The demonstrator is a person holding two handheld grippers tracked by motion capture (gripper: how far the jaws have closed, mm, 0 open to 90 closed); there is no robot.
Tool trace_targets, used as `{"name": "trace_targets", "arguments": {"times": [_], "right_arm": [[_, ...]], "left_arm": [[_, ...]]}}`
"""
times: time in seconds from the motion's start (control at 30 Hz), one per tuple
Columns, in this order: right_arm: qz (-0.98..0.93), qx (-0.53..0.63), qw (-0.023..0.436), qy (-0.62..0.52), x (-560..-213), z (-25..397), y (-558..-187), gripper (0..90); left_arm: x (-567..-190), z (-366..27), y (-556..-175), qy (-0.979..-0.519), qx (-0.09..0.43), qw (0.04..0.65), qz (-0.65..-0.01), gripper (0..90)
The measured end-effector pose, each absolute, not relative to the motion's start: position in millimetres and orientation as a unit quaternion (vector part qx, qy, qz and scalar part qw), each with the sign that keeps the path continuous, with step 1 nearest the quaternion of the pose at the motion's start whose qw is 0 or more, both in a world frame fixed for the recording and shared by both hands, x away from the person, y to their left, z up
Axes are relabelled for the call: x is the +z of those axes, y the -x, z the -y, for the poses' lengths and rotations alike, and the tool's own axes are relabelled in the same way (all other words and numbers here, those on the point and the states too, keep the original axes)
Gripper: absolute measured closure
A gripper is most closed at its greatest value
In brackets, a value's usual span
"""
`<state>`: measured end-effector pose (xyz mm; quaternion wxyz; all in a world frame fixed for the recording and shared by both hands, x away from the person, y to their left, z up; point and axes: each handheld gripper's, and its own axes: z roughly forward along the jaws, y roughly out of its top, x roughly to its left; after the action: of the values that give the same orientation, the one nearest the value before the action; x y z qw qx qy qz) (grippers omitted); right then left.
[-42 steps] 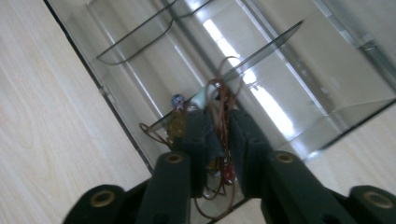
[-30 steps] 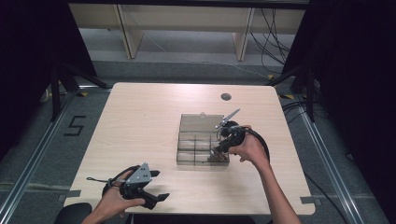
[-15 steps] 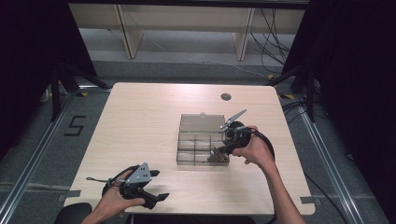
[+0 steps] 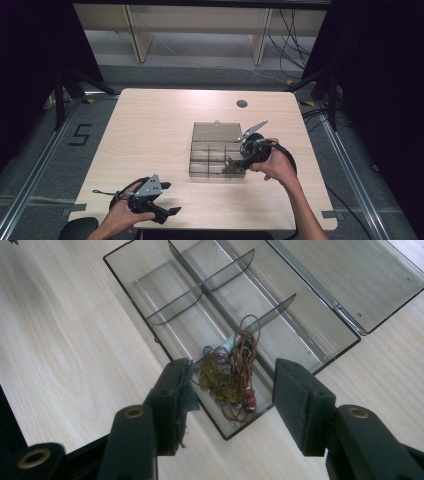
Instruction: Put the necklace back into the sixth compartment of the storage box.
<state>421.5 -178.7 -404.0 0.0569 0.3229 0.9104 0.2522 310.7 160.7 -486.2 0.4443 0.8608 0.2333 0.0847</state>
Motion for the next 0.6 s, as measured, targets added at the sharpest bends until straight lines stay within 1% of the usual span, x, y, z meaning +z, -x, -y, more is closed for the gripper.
{"name": "trace_targets", "arguments": {"times": [0.1,0.23,0.3,0.37,0.47,0.5,0.6], "right_arm": [[-0.911,0.257,0.061,-0.318,-403.2,179.2,-419.8,47.6],[-0.908,0.257,0.056,-0.327,-403.8,180.0,-414.7,46.5],[-0.908,0.265,0.061,-0.32,-404.1,181.5,-413.7,45.6],[-0.902,0.257,0.058,-0.343,-402.4,182.2,-409.4,45.1],[-0.901,0.27,0.061,-0.333,-403.2,184.1,-408.8,44.5],[-0.902,0.273,0.055,-0.33,-403.3,184.9,-407.9,44.1],[-0.903,0.278,0.062,-0.323,-403.9,185.9,-406.4,43.7]], "left_arm": [[-486.1,-160.9,-310.8,-0.861,0.085,0.444,-0.233,15.1],[-486.3,-160.7,-310.8,-0.861,0.084,0.444,-0.234,15.1],[-486.0,-160.7,-310.8,-0.862,0.085,0.441,-0.235,15.1],[-486.3,-160.4,-310.0,-0.859,0.084,0.443,-0.241,15.1],[-486.6,-160.4,-310.6,-0.859,0.082,0.444,-0.24,15.1],[-486.5,-160.3,-310.2,-0.86,0.082,0.443,-0.242,15.1],[-486.5,-160.5,-310.4,-0.859,0.081,0.445,-0.24,15.1]]}}
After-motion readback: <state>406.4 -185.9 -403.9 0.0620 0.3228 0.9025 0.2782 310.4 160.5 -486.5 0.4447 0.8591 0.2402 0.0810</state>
